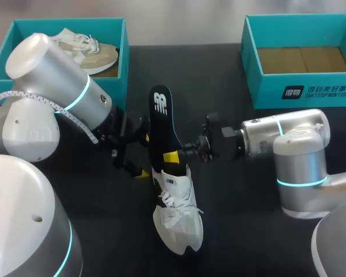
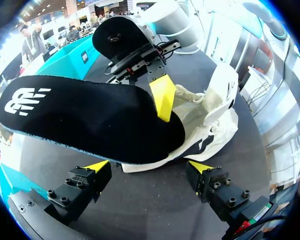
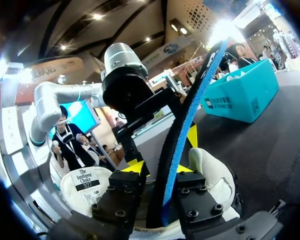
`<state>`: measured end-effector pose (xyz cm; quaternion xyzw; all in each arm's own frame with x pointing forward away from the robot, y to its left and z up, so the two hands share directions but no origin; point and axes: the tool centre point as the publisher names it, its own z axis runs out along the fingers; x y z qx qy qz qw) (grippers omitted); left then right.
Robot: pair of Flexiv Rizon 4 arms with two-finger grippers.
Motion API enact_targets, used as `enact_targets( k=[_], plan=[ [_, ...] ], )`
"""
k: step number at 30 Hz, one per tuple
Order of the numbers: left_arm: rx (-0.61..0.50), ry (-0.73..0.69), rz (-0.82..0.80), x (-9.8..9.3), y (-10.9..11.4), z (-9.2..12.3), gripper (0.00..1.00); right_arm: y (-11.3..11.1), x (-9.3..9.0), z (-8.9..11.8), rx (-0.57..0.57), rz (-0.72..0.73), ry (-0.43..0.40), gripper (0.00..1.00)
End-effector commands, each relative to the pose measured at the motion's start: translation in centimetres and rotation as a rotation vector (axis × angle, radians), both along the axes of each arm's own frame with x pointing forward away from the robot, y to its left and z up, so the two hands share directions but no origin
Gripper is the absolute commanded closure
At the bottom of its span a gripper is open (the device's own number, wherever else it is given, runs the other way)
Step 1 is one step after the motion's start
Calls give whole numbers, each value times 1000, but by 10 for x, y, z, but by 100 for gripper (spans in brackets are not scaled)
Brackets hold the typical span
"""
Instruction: Take the shoe out of the shoebox, open the shoe tongue, remove and reinsert the insole, then place the shoe into the shoebox
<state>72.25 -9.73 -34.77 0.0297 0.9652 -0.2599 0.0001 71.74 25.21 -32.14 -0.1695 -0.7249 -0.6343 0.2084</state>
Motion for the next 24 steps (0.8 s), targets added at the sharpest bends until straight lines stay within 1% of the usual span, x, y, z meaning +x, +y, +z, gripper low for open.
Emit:
enact_targets(
  k=[1, 2, 3, 4, 9, 13, 16, 24],
  plan=[
    [0, -1, -1, 0, 0, -1, 0, 3, 3, -2, -3, 10, 6, 85],
    [0, -1, -1, 0, 0, -1, 0, 3, 3, -2, -3, 12, 8, 87],
    [0, -1, -1, 0, 0, -1, 0, 4, 4, -2, -4, 15, 9, 98],
    [0, -1, -1, 0, 0, -1, 0, 4, 4, -3, -5, 19, 10, 100],
    [0, -1, -1, 0, 0, -1, 0, 5, 4, -10, -19, 43, 32, 100],
    [0, -1, -1, 0, 0, -1, 0, 3, -1, -20, -20, 56, 73, 100],
    [0, -1, -1, 0, 0, -1, 0, 2, -6, -25, -20, 54, 96, 100],
    [0, -1, -1, 0, 0, -1, 0, -1, -22, -35, -7, 35, 126, 100]
  ],
)
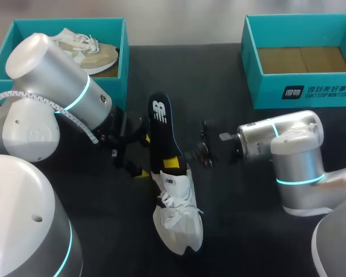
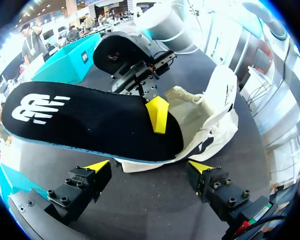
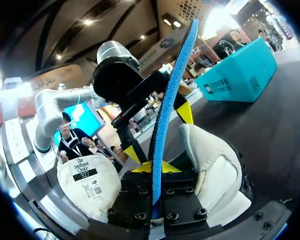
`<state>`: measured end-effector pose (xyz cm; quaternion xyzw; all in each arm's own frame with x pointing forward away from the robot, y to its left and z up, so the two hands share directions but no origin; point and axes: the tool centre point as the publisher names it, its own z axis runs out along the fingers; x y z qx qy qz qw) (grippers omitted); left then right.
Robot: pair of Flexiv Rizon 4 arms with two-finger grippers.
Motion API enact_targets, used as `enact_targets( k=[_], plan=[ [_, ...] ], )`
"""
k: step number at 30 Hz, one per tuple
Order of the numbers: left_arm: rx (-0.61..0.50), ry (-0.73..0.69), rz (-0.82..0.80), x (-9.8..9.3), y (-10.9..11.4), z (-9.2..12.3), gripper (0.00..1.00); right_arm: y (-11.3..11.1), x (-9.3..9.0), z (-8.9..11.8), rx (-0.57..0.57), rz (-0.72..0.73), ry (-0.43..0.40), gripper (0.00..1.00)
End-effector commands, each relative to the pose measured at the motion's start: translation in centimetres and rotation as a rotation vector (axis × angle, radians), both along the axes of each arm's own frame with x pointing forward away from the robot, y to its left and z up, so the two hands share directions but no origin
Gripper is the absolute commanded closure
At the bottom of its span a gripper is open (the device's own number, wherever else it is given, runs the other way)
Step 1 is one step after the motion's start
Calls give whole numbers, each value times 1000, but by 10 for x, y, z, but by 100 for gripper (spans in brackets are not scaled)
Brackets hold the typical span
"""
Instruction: Take the shoe out of the shoebox, open the shoe tongue, remove and reinsert the insole, then place the shoe into the shoebox
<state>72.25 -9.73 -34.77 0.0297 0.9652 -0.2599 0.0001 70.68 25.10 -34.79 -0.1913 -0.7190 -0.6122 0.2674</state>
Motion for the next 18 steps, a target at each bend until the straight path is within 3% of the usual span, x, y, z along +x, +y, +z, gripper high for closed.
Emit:
enact_targets(
  k=[1, 7, 13, 15, 18],
  plan=[
    [0, -1, -1, 0, 0, -1, 0, 0, -14, -10, 9, -17, 5, 100],
    [0, -1, -1, 0, 0, -1, 0, 0, -25, -13, 19, -28, 12, 100],
    [0, -1, -1, 0, 0, -1, 0, 3, -24, -9, 16, -15, 2, 100],
    [0, -1, -1, 0, 0, -1, 0, 4, -22, -5, 11, -6, -12, 70],
    [0, -1, -1, 0, 0, -1, 0, 6, -19, 1, 1, 6, -33, 58]
  ],
)
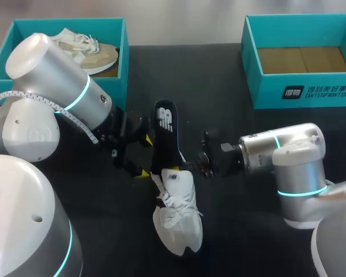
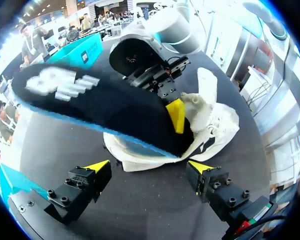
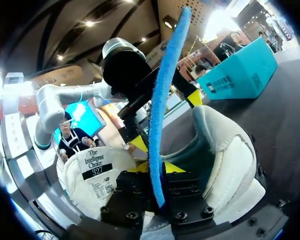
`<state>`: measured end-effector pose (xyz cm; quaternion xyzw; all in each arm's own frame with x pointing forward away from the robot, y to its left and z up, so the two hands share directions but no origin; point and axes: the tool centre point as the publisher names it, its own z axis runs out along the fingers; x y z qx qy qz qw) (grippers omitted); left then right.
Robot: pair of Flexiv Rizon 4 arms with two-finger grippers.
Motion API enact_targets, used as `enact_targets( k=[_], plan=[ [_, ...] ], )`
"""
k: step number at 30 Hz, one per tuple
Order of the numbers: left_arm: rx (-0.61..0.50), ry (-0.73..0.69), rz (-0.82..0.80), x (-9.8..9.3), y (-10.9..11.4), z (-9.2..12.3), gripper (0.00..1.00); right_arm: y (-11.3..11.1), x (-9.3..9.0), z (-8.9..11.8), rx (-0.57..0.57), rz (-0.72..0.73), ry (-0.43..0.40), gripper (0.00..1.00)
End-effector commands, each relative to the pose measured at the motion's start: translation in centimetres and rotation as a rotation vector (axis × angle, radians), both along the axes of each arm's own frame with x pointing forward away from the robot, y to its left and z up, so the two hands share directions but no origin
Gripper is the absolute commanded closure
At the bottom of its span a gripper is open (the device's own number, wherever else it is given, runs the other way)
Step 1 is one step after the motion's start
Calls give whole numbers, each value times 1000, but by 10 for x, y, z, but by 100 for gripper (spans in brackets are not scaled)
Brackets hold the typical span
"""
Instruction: Take the shoe out of the shoebox, open the shoe tongue, remove and reinsert the insole, then place the shoe into the shoebox
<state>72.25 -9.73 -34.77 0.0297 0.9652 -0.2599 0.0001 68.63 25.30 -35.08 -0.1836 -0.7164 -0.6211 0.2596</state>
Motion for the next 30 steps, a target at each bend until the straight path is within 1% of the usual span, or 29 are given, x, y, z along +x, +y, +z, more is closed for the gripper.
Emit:
enact_targets(
  k=[1, 7, 19, 30],
  plan=[
    [0, -1, -1, 0, 0, -1, 0, 4, 3, 5, -19, 12, -16, 57],
    [0, -1, -1, 0, 0, -1, 0, 6, 6, 11, -27, 20, -41, 58],
    [0, -1, -1, 0, 0, -1, 0, 8, 10, 18, -29, 19, -76, 58],
    [0, -1, -1, 0, 0, -1, 0, 10, 24, 31, -41, 42, -104, 58]
  ],
)
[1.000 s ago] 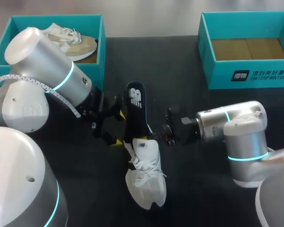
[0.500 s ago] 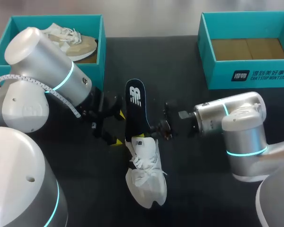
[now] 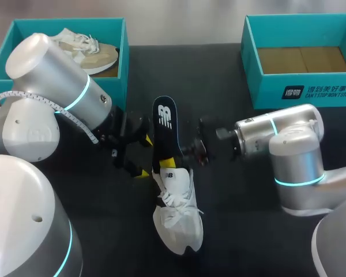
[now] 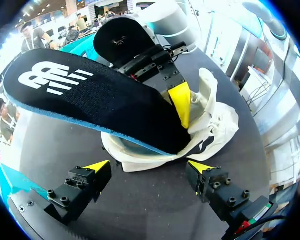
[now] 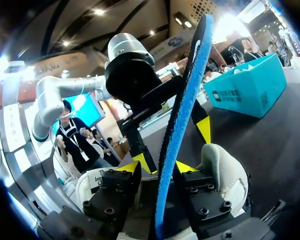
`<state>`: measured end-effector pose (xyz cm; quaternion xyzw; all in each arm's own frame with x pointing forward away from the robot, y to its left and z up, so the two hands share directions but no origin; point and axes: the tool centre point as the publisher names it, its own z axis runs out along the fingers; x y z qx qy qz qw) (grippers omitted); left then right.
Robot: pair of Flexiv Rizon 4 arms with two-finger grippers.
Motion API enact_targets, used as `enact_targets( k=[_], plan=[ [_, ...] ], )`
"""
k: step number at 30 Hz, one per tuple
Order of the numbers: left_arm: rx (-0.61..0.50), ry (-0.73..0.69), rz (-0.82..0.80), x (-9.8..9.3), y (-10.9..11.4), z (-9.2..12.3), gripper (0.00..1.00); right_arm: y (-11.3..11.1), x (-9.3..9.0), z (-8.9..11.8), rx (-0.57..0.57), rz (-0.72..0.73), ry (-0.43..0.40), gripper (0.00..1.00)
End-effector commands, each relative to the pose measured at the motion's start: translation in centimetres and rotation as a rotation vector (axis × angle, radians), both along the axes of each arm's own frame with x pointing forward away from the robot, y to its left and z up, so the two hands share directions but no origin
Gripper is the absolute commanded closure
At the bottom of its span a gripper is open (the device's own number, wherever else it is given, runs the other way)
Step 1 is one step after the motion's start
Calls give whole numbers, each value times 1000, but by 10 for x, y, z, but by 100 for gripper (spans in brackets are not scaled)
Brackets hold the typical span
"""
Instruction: Take the shoe out of the shoebox, open the shoe tongue, remove and reinsert the insole, then place the shoe into the shoebox
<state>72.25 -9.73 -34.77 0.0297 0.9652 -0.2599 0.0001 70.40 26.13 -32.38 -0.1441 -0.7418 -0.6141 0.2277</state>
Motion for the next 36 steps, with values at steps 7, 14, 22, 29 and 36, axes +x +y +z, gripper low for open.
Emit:
enact_targets(
  k=[7, 14, 22, 29, 36],
  plan=[
    [0, -1, -1, 0, 0, -1, 0, 3, 11, 10, 7, 5, 8, 59],
    [0, -1, -1, 0, 0, -1, 0, 7, 14, 12, 34, -27, 56, 64],
    [0, -1, -1, 0, 0, -1, 0, 11, 16, 11, 40, -62, 106, 92],
    [0, -1, -1, 0, 0, -1, 0, 13, 13, 8, 23, -95, 167, 100],
    [0, -1, -1, 0, 0, -1, 0, 11, 5, -5, -7, -105, 224, 100]
  ],
)
